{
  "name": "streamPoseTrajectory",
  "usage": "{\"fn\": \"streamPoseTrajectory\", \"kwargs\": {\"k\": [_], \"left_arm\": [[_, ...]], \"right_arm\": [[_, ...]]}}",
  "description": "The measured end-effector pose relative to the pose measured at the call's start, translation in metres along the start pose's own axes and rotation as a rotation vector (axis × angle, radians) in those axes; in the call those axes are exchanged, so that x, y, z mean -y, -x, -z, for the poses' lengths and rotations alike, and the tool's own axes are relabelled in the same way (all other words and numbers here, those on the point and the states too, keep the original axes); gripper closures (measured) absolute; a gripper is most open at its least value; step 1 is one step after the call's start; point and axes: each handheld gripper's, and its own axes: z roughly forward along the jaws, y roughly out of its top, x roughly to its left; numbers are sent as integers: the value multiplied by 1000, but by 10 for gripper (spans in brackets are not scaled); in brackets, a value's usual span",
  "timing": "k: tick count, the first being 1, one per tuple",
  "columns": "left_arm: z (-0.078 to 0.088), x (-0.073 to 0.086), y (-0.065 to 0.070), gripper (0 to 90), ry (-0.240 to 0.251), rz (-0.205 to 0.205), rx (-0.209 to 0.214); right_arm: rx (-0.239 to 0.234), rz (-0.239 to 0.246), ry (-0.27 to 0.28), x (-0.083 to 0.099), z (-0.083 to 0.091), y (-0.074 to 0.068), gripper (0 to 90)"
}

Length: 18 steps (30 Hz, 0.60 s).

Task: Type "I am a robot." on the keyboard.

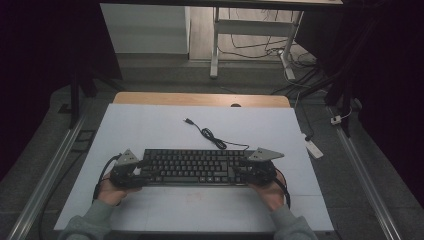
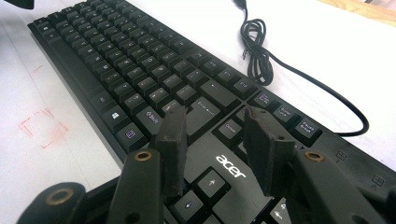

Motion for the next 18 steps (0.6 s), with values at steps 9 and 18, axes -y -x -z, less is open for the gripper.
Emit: {"fn": "streamPoseTrajectory", "kwargs": {"k": [9,18], "left_arm": [[-6,-16,11,595,-9,-62,49],[-25,-36,24,873,-53,-116,126]], "right_arm": [[2,-5,0,1,1,1,597],[5,-3,2,1,2,2,597]]}}
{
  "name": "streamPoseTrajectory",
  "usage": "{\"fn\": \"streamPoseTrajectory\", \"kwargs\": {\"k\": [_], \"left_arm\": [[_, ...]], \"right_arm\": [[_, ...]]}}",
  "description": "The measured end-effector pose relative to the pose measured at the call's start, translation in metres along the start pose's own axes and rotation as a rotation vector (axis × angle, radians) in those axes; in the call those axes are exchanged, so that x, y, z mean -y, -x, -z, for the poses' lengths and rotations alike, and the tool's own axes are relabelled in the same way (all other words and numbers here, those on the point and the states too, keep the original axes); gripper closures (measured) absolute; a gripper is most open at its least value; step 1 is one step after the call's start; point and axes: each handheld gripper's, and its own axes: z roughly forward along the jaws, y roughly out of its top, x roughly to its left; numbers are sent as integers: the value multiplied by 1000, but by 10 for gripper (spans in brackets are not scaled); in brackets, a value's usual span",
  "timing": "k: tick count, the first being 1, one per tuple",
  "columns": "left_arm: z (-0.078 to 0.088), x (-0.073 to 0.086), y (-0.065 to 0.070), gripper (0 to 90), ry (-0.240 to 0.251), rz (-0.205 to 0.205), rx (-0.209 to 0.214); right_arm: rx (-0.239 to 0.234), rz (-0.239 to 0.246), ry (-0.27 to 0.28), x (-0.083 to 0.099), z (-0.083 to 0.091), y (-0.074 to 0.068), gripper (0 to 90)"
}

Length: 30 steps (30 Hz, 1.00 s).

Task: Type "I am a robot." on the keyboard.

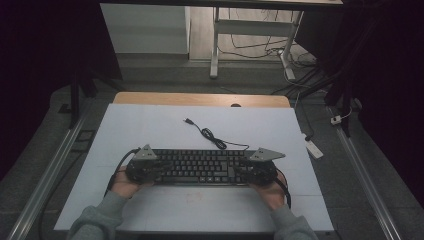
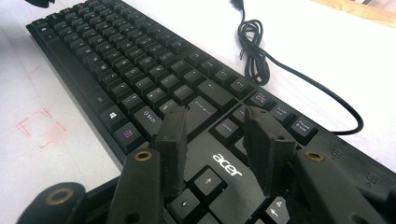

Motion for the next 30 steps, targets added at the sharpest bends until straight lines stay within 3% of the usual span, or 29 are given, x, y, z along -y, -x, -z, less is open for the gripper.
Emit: {"fn": "streamPoseTrajectory", "kwargs": {"k": [7,30], "left_arm": [[-13,0,7,892,-42,-28,31],[-42,2,18,892,-143,-83,24]], "right_arm": [[2,3,-6,2,-2,0,596],[4,0,-15,3,-3,1,595]]}}
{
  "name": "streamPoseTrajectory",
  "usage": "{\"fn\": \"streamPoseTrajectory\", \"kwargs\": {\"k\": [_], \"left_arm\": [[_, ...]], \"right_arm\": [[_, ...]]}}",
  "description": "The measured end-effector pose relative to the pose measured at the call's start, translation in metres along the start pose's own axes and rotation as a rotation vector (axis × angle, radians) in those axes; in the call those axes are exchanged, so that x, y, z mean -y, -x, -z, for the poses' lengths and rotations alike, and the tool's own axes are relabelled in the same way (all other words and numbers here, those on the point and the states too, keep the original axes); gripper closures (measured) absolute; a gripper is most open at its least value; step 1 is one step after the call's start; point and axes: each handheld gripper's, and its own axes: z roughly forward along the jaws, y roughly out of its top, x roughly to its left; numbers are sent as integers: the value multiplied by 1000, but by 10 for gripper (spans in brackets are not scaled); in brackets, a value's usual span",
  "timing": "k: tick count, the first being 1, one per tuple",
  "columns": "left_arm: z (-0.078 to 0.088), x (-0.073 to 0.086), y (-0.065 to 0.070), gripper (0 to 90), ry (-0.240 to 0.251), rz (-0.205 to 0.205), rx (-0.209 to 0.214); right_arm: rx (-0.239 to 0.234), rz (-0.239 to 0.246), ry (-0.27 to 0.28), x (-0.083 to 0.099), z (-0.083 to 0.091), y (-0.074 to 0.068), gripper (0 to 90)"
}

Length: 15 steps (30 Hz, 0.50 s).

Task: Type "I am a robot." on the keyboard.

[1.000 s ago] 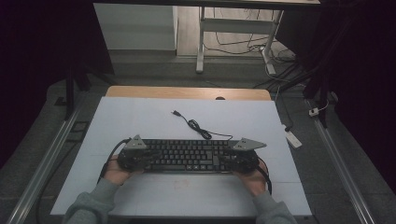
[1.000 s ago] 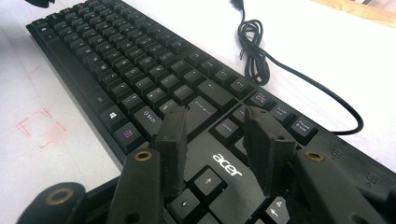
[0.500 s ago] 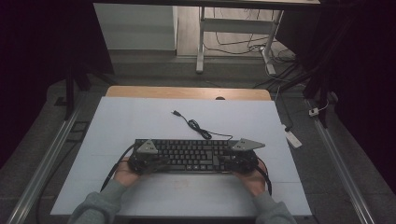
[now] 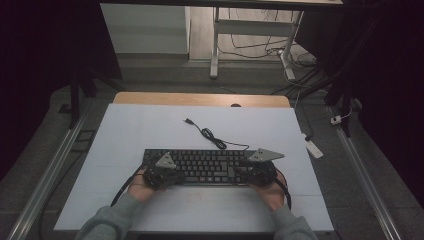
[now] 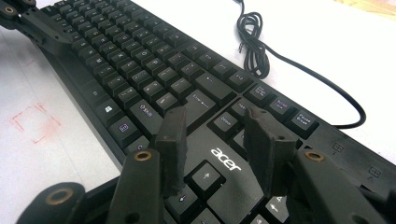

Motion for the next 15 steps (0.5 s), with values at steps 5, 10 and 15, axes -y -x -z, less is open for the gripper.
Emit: {"fn": "streamPoseTrajectory", "kwargs": {"k": [5,10,15], "left_arm": [[-3,1,0,893,-10,4,0],[-1,1,2,893,9,4,-5],[13,-1,0,857,89,21,-16]], "right_arm": [[0,1,-2,0,0,0,595],[1,1,-3,0,0,0,595],[2,1,1,0,0,0,594]]}}
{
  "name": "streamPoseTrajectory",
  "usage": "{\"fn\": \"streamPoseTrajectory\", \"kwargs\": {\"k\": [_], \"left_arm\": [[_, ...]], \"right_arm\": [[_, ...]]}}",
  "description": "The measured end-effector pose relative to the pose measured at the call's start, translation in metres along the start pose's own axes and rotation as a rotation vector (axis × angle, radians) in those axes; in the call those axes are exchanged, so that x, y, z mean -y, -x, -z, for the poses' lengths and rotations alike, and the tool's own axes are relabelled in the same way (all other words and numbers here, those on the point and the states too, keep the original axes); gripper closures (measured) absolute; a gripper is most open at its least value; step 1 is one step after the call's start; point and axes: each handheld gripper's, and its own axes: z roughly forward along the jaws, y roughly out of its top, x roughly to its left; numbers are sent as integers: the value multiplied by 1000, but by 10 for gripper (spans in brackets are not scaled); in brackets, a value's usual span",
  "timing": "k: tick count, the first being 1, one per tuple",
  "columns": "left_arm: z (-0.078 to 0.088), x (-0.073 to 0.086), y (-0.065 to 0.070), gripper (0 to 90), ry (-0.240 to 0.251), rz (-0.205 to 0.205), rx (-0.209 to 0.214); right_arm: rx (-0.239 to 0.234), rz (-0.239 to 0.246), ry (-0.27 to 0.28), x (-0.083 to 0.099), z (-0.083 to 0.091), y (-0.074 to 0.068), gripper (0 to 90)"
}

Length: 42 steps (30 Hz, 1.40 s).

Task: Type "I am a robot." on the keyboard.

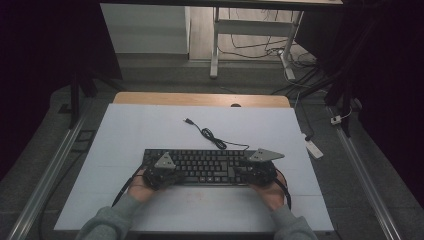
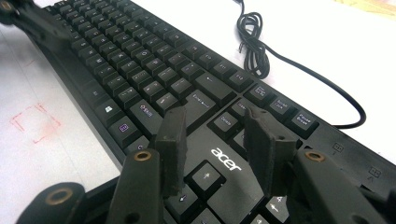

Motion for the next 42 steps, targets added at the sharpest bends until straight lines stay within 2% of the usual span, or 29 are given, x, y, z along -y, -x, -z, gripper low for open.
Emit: {"fn": "streamPoseTrajectory", "kwargs": {"k": [1,2,3,4,6,8,11,23,42], "left_arm": [[3,0,-1,782,16,10,-5],[6,0,-2,782,29,17,-9],[9,0,-3,695,39,22,-18],[12,0,-3,695,48,29,-30],[17,1,-5,608,63,43,-53],[21,1,-7,543,77,63,-65],[25,2,-11,490,82,77,-77],[28,3,-13,440,75,85,-81],[36,6,-21,436,91,121,-120]], "right_arm": [[-1,0,-1,0,0,1,594],[-1,0,-1,0,0,1,594],[0,-1,-2,0,0,0,594],[0,-1,-2,0,0,0,594],[0,-1,-2,0,0,0,594],[-1,0,-3,0,0,0,593],[-2,0,-1,0,0,-1,593],[1,1,-4,1,0,0,591],[4,1,-5,1,-1,0,584]]}}
